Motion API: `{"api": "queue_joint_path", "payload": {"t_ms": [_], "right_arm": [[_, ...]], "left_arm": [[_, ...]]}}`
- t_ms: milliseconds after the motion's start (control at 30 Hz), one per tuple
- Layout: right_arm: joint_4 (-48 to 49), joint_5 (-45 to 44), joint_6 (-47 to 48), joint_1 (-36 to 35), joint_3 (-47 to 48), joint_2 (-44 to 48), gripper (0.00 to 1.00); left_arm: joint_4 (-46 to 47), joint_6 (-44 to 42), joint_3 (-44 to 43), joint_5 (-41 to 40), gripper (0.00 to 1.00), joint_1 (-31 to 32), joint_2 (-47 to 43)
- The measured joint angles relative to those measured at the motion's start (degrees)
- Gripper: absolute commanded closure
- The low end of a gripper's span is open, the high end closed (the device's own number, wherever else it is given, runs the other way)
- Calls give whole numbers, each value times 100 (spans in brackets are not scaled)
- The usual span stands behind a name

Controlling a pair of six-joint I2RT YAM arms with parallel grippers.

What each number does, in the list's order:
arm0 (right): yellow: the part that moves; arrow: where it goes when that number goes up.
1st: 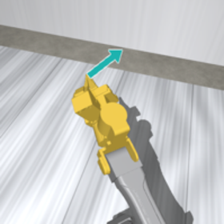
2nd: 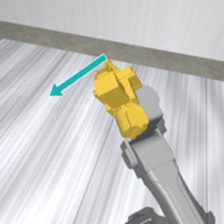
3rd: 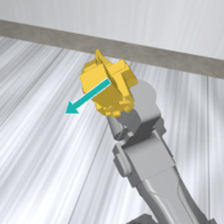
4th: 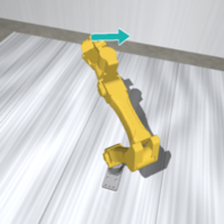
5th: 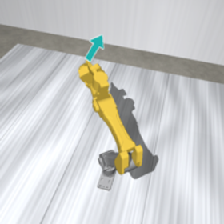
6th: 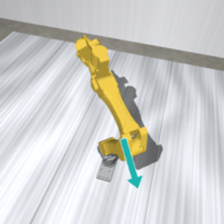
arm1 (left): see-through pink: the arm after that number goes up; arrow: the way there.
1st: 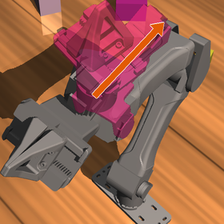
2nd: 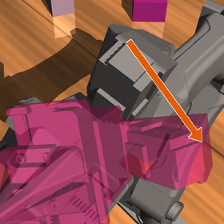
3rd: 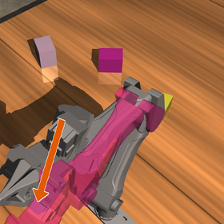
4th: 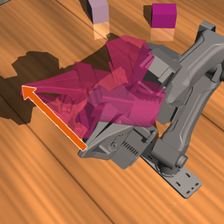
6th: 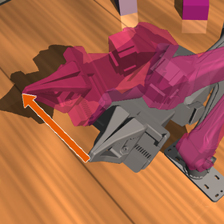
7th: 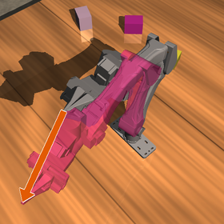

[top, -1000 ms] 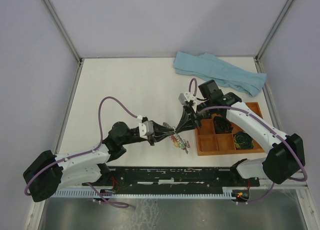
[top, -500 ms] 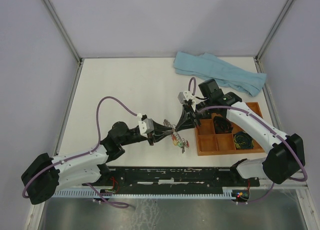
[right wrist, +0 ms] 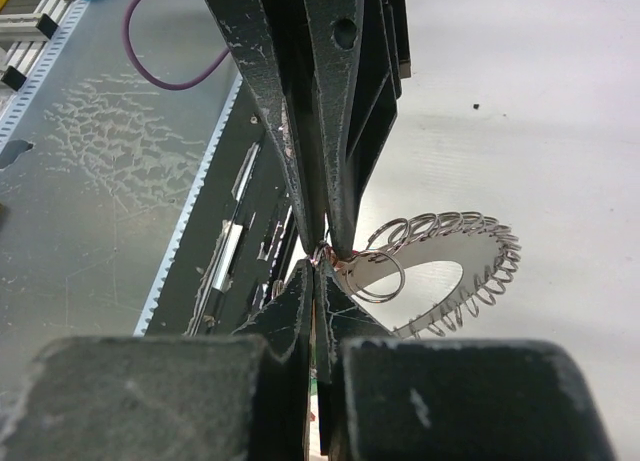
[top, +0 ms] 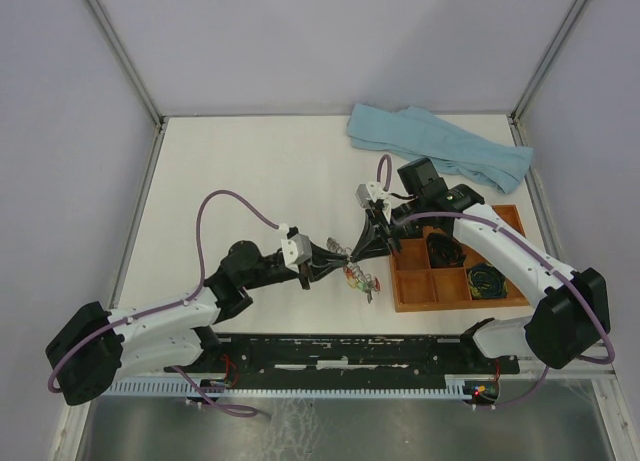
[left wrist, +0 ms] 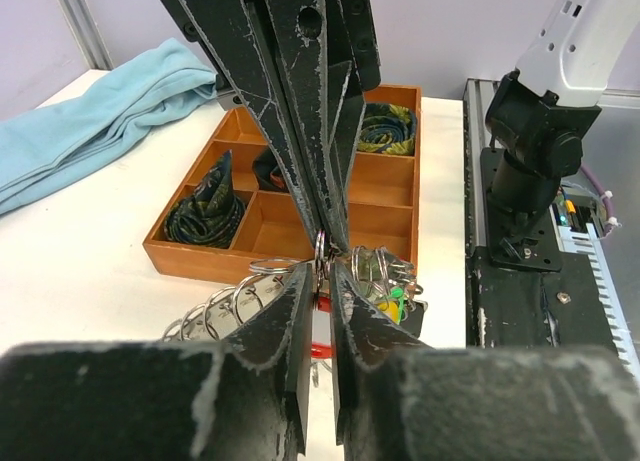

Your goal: Remove the keys from the keyring

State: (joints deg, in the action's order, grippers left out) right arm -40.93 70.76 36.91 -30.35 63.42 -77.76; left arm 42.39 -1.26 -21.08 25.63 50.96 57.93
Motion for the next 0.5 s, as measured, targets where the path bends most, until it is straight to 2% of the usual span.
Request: {"api": "queue_joint_path", "payload": {"t_ms": [67,200,300,367,500], "right_arm": [[2,-22,0,0,0,0,99],[2,-26,-2,-2,0,0,99],[-2,-26,-2,-2,0,0,99],[-4,-28,-2,-2,0,0,99],[-7,-33,-2,-2,0,0,99]], "left_arm": [[4,7,0,7,88,2,11],[7,15,2,9,77,0,9],[11,22,2,17,73,0,9],[9,24,2,33,73,0,7],[7,28,0,103,80,0,20]]}}
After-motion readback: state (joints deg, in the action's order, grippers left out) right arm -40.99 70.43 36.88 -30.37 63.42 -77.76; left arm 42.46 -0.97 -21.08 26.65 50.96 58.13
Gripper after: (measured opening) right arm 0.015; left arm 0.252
